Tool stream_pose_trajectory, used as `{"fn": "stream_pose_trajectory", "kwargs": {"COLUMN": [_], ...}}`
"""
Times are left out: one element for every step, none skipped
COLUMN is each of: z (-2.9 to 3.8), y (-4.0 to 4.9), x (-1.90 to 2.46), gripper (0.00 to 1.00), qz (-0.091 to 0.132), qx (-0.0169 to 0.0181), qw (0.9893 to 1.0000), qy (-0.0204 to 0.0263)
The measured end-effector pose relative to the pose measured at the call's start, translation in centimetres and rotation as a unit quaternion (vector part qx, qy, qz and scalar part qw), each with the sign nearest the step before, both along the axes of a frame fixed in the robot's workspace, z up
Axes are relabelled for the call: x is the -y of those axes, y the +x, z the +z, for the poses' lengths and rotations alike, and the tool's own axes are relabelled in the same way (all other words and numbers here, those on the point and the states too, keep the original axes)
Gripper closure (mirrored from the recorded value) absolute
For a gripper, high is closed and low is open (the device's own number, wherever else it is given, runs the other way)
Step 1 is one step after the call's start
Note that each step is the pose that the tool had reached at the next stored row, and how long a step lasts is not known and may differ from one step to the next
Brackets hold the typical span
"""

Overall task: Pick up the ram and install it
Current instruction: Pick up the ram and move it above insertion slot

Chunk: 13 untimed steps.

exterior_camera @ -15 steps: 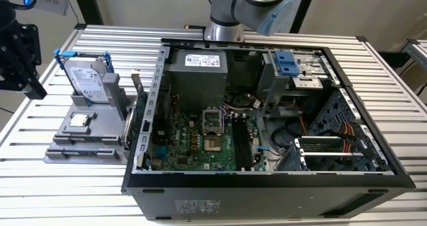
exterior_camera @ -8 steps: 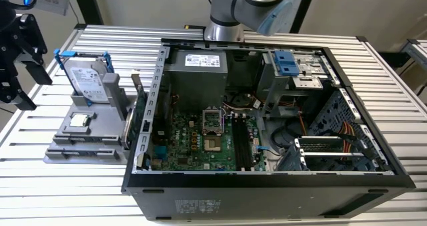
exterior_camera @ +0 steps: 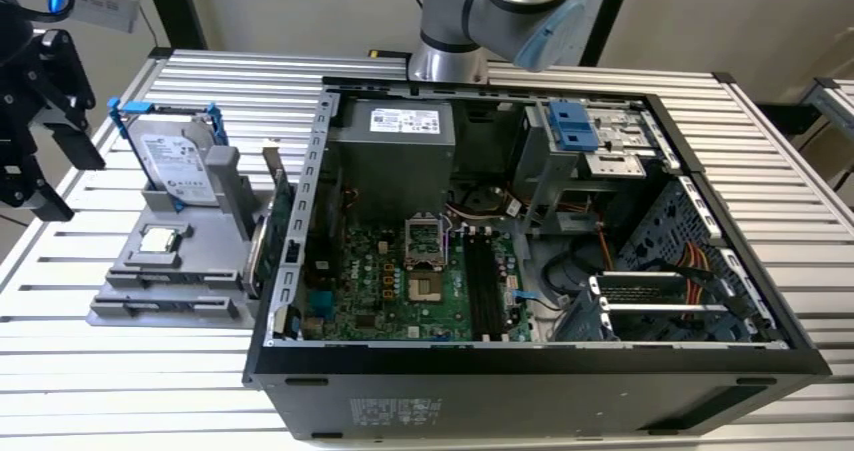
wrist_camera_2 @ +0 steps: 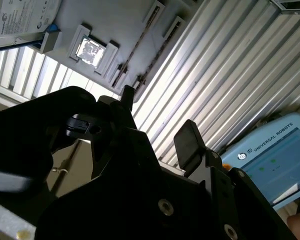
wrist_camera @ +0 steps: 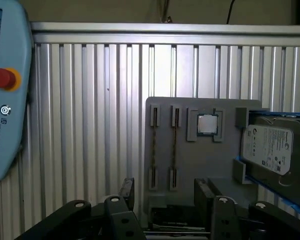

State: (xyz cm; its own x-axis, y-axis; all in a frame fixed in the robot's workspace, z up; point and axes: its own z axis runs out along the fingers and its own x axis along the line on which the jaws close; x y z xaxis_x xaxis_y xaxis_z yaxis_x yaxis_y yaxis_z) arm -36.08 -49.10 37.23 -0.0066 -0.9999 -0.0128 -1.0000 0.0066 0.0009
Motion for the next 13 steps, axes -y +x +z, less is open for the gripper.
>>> {"fn": "stream_pose_trajectory", "kwargs": {"z": [-0.05,-0.12,-0.20,-0.28,-0.36,-0.44,-0.53,-0.62,-0.71,-0.79,-0.87,-0.97,-1.05], "y": [0.00,0.00,0.00,0.00,0.00,0.00,0.00,0.00,0.00,0.00,0.00,0.00,0.00], "x": [0.00,0.00,0.00,-0.01,-0.01,-0.01,-0.01,-0.01,-0.02,-0.02,-0.02,-0.03,-0.03], "gripper": [0.00,0.00,0.00,0.00,0.00,0.00,0.00,0.00,0.00,0.00,0.00,0.00,0.00], "qz": [0.000,0.000,0.000,0.000,0.000,0.000,0.000,0.000,0.000,0.000,0.000,0.000,0.000], "qx": [0.0000,0.0000,0.0000,0.0000,0.0000,0.0000,0.0000,0.0000,0.0000,0.0000,0.0001,0.0000,0.0000], "qw": [1.0000,1.0000,1.0000,1.0000,1.0000,1.0000,1.0000,1.0000,1.0000,1.0000,1.0000,1.0000,1.0000], "qy": [0.0000,0.0000,0.0000,0.0000,0.0000,0.0000,0.0000,0.0000,0.0000,0.0000,0.0000,0.0000,0.0000]}}
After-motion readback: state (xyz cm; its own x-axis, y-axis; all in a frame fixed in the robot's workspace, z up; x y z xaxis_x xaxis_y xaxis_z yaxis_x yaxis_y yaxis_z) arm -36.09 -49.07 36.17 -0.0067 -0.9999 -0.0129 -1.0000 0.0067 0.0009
